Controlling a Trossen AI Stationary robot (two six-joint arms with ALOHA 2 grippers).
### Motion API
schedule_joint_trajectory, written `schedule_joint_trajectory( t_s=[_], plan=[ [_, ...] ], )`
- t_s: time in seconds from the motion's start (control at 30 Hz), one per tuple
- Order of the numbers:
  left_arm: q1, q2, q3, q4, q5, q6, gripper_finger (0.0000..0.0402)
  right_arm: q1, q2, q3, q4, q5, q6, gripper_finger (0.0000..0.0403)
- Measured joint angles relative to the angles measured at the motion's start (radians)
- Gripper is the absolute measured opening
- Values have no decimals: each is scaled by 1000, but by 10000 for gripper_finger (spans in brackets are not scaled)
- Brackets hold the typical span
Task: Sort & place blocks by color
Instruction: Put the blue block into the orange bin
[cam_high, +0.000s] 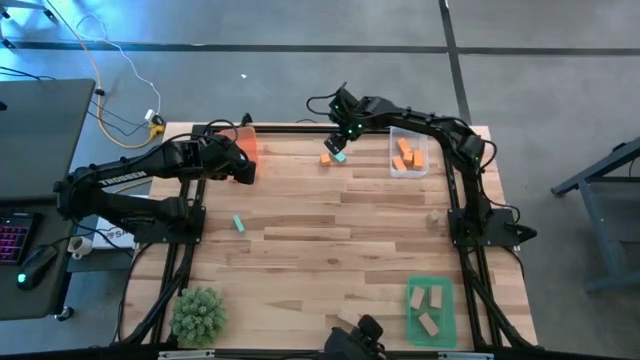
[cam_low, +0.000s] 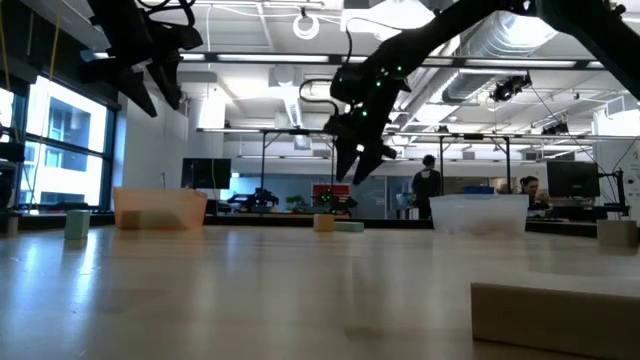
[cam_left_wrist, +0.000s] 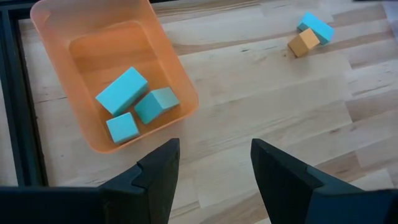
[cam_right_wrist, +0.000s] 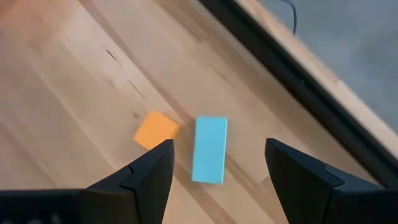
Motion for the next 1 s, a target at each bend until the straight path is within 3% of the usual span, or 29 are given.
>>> schedule_joint_trajectory(
  t_s=[0.43,0.63,1.0],
  plan=[
    [0,0,0,0,-2,0,187,27,97,0,-44,17,0,239],
    [0,0,0,0,-6,0,187,42,125,-1,-45,92,0,239],
    [0,0,0,0,-6,0,187,44,134,-1,-36,83,0,239]
  ],
)
